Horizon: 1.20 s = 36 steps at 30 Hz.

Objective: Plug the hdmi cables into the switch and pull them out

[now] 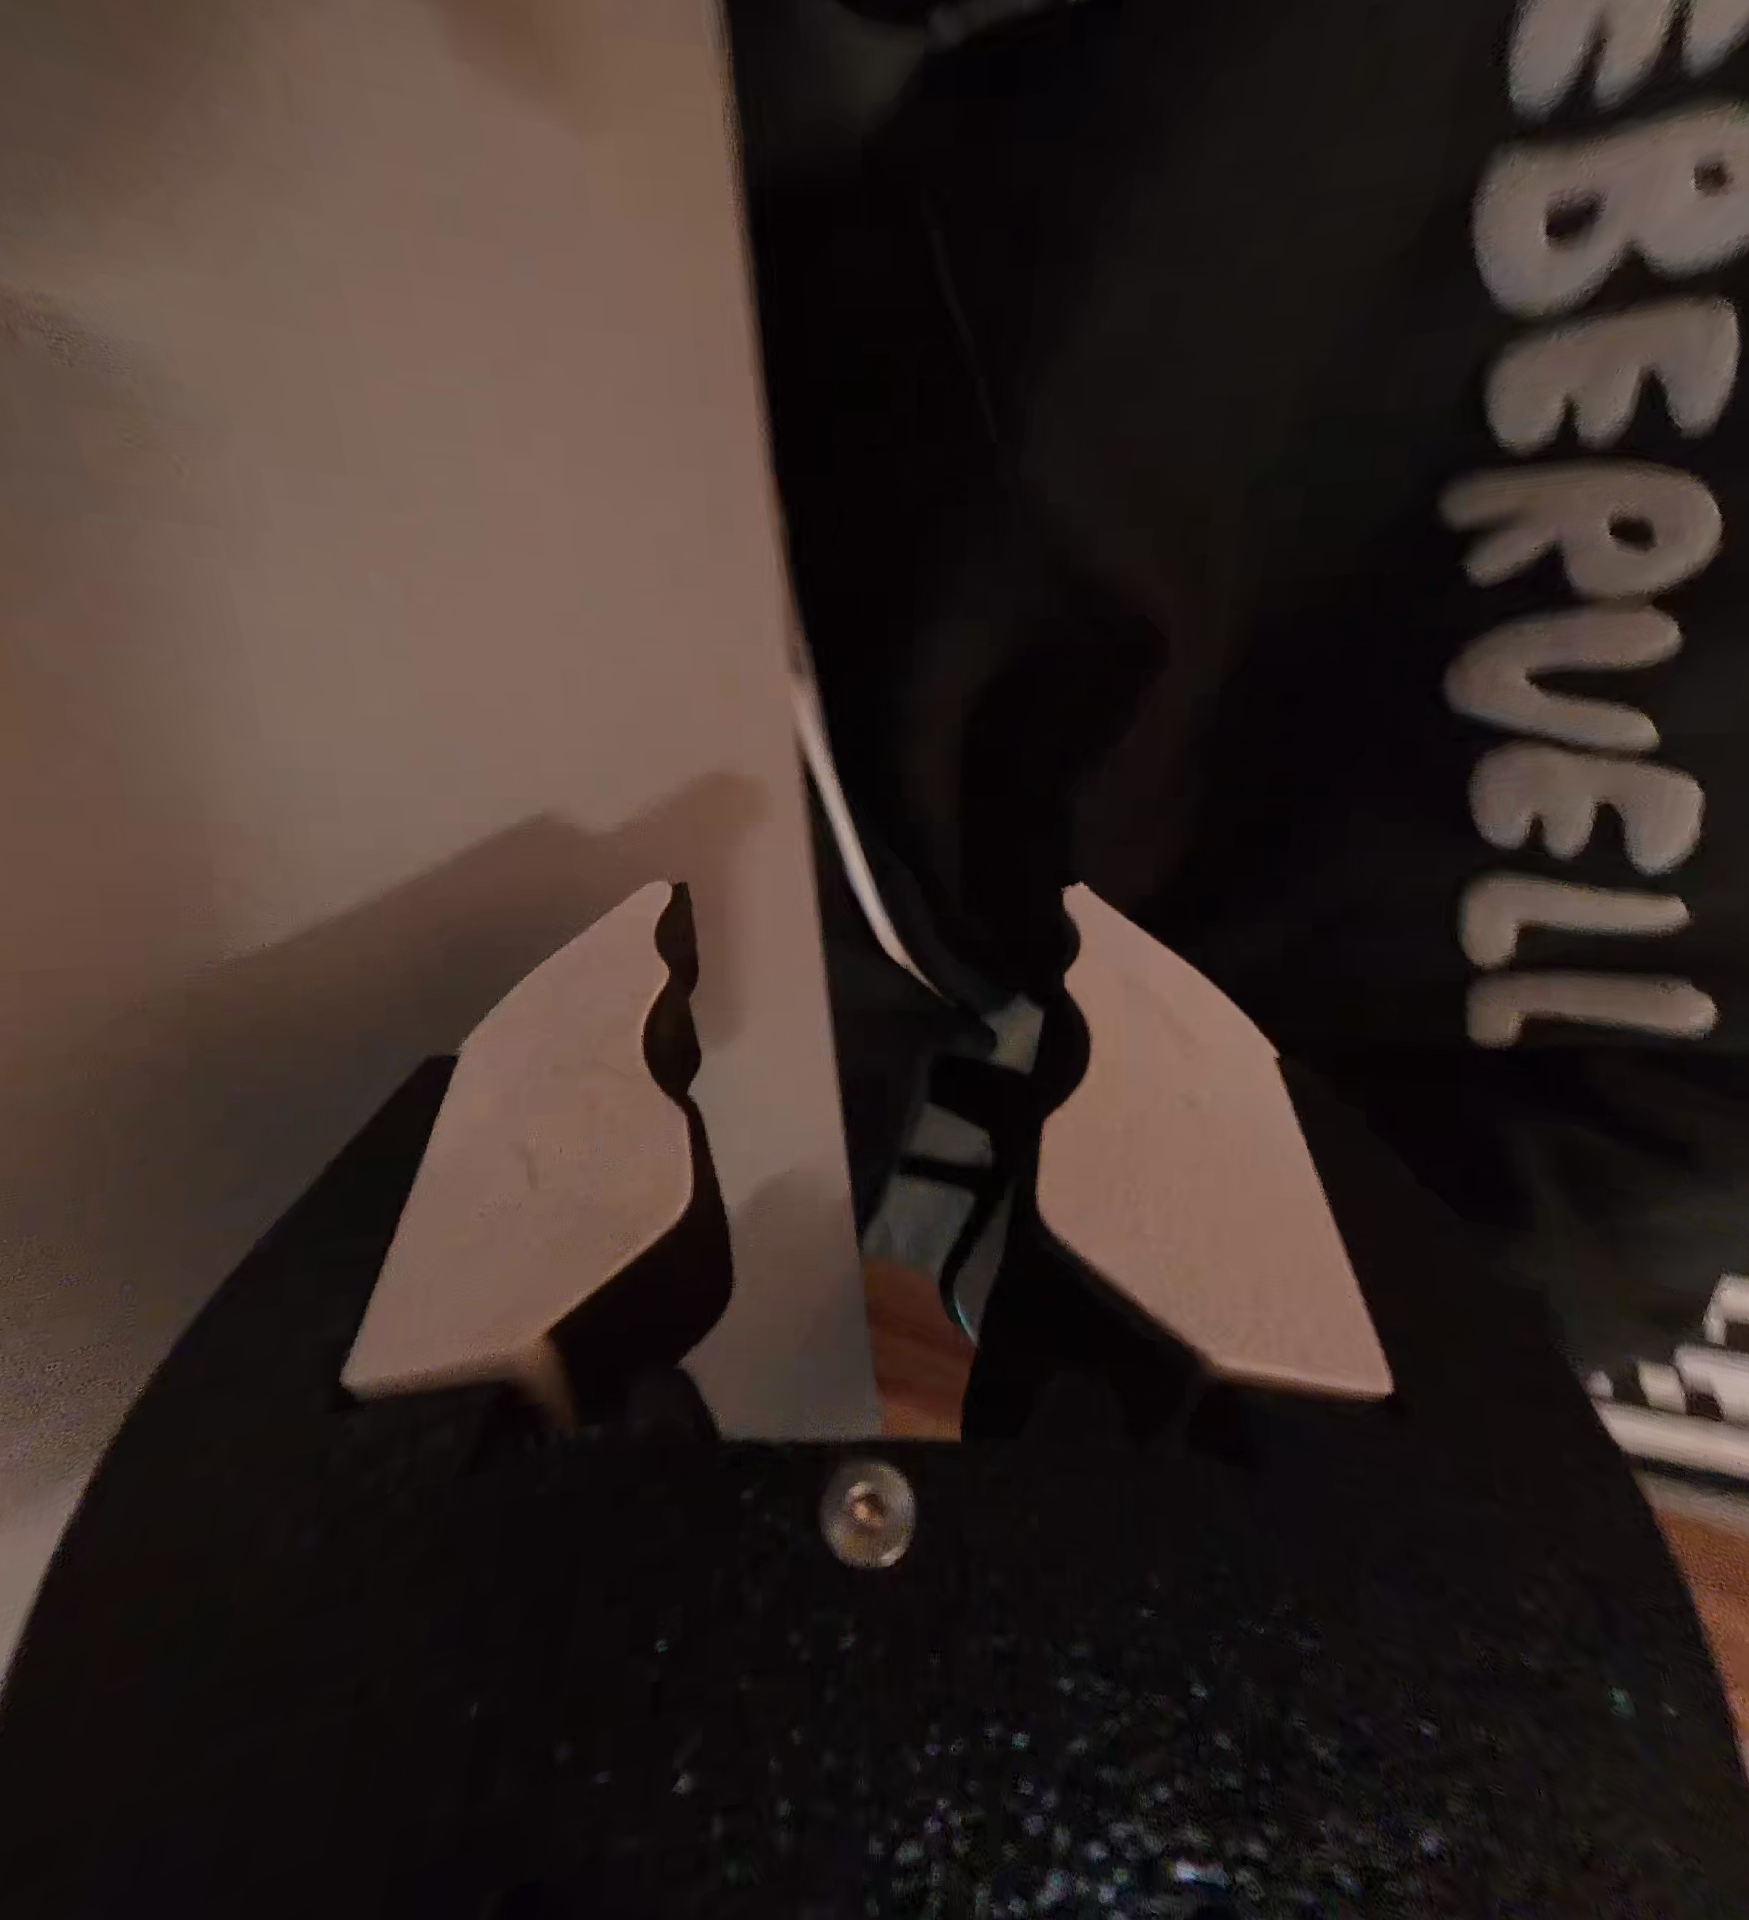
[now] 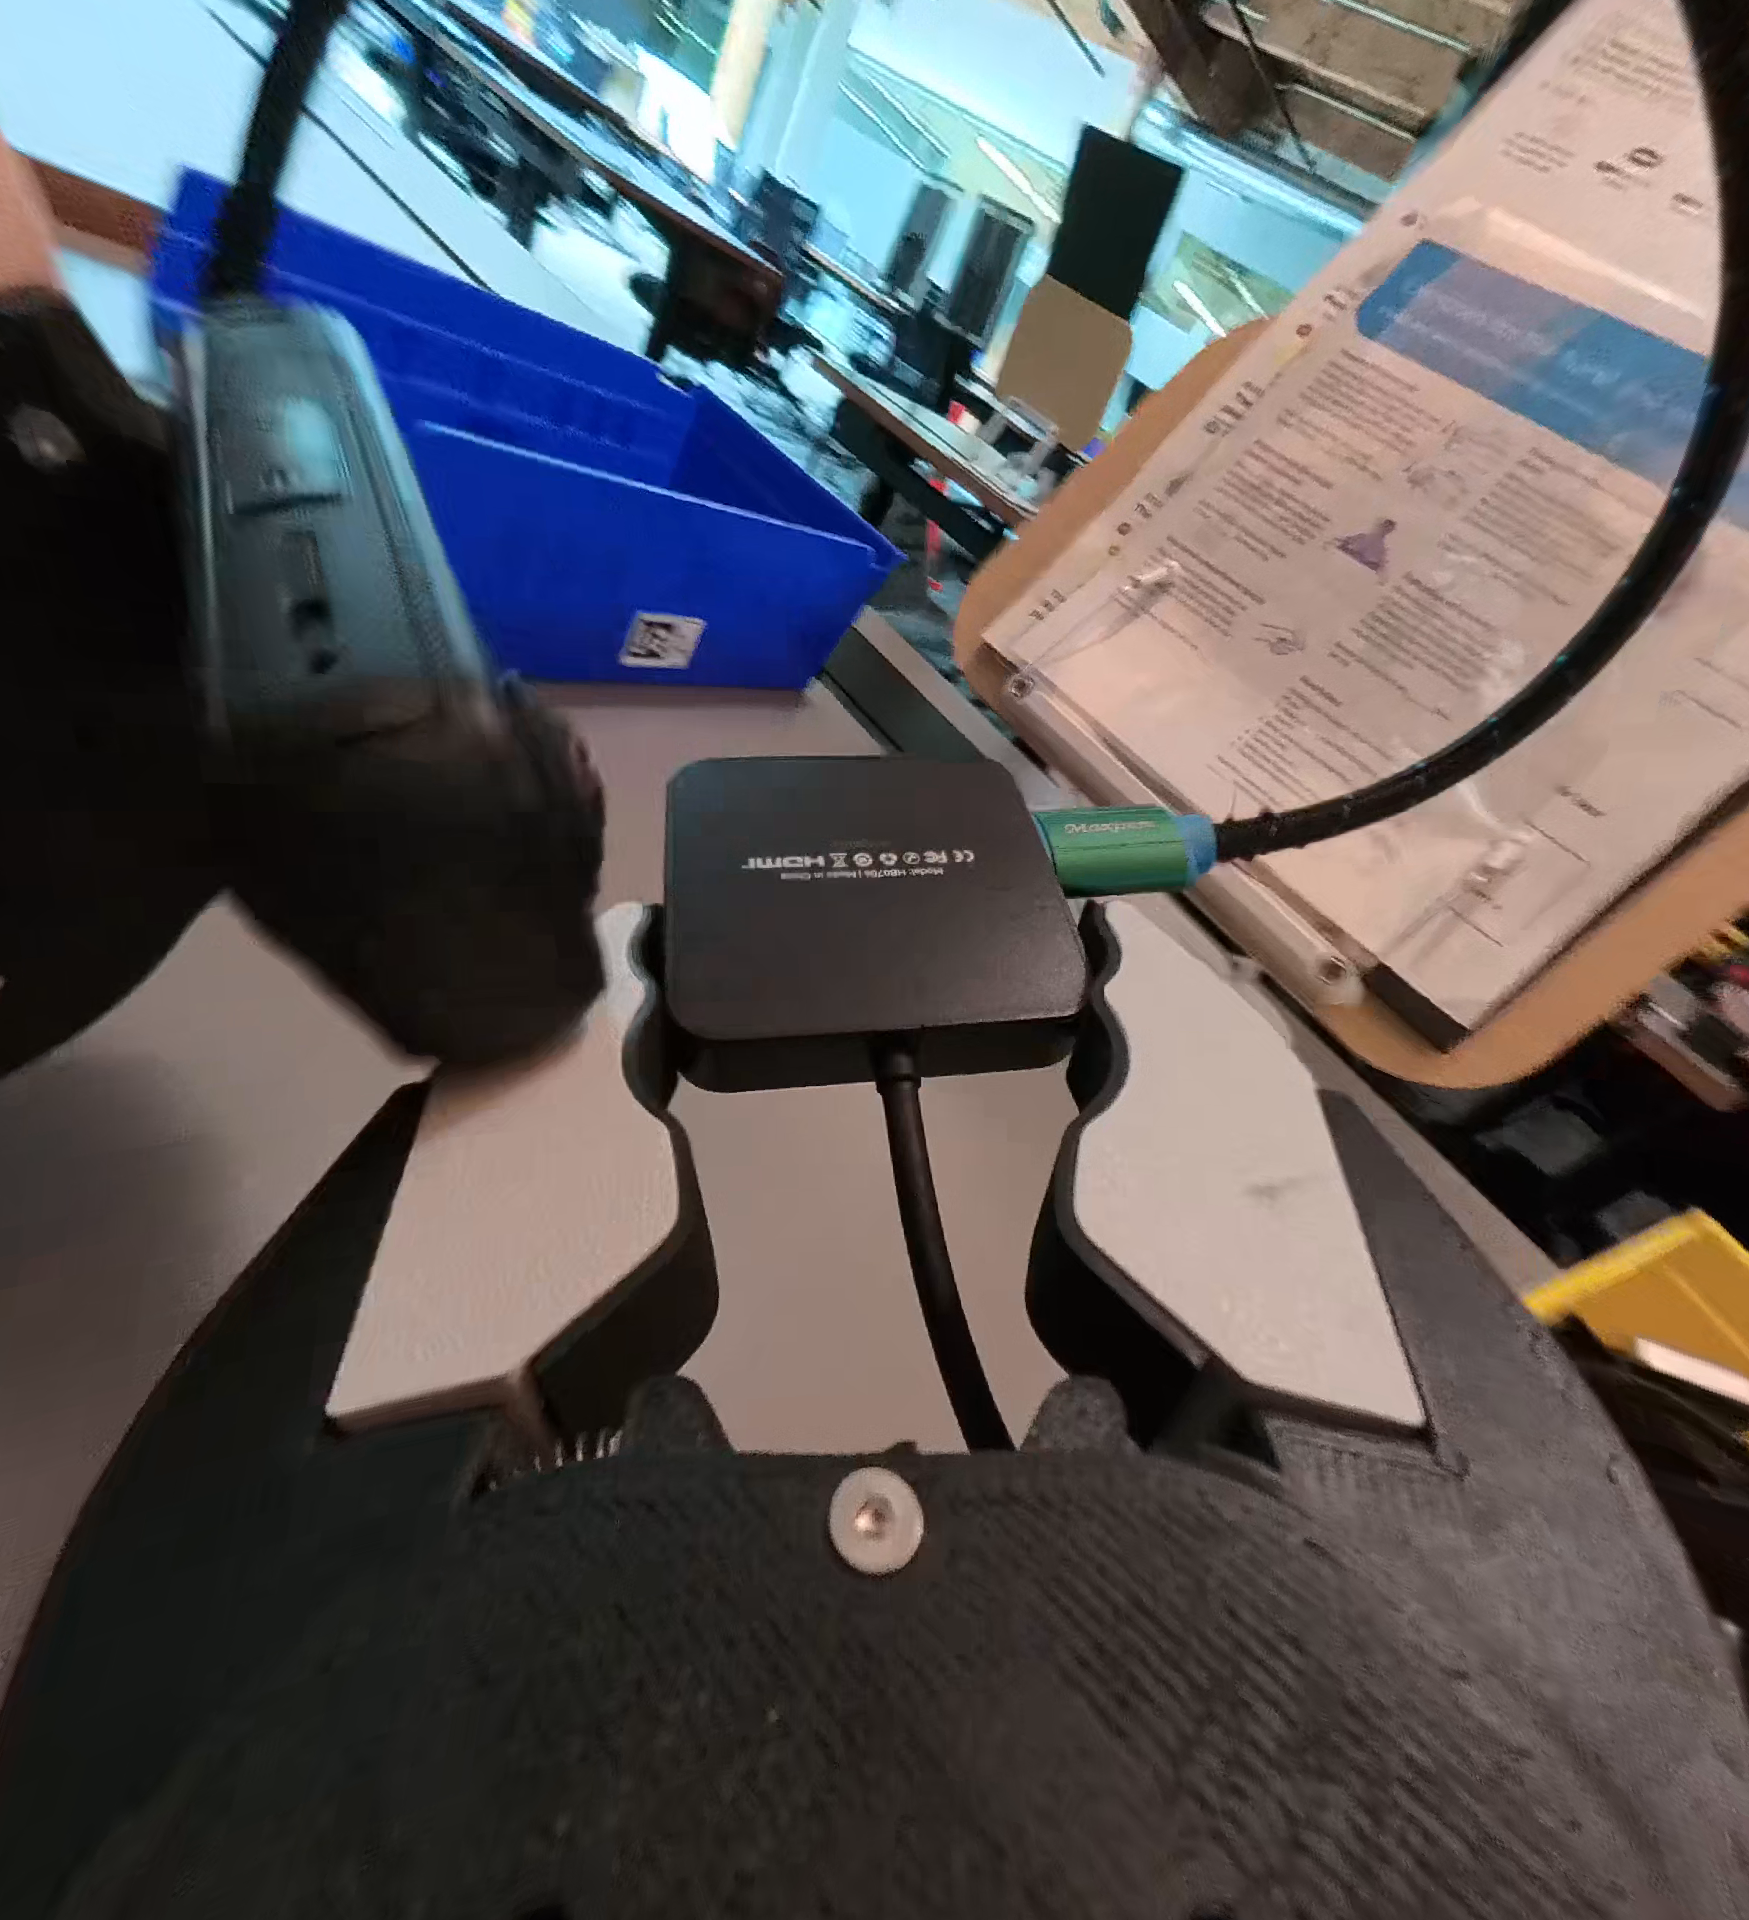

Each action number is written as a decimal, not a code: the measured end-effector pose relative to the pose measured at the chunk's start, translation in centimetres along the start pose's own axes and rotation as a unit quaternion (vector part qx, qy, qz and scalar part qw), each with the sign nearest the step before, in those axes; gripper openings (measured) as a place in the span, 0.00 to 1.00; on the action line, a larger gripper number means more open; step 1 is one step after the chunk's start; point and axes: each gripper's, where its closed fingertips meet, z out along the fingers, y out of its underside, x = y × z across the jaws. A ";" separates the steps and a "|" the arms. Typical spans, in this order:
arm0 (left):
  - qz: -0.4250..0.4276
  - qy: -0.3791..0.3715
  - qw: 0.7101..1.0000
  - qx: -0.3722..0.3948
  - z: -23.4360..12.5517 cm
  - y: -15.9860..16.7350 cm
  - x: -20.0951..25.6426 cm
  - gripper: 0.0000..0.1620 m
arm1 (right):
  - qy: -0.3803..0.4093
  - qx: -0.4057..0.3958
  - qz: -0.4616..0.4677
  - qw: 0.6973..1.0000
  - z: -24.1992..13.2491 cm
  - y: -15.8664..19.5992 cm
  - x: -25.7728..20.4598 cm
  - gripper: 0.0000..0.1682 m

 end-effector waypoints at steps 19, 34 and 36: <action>0.239 -0.169 0.932 0.212 -5.3 -7.5 4.9 0.32 | 0.036 -0.015 0.152 0.988 0.1 2.2 3.2 0.45; 0.001 -0.107 0.679 0.726 -18.7 -11.0 -3.0 0.14 | 0.132 0.032 0.038 0.990 -0.7 0.7 4.1 0.45; -0.022 -0.134 0.672 0.728 -19.1 -10.7 -4.3 0.16 | 0.152 0.019 0.000 0.988 -0.8 1.0 4.5 0.45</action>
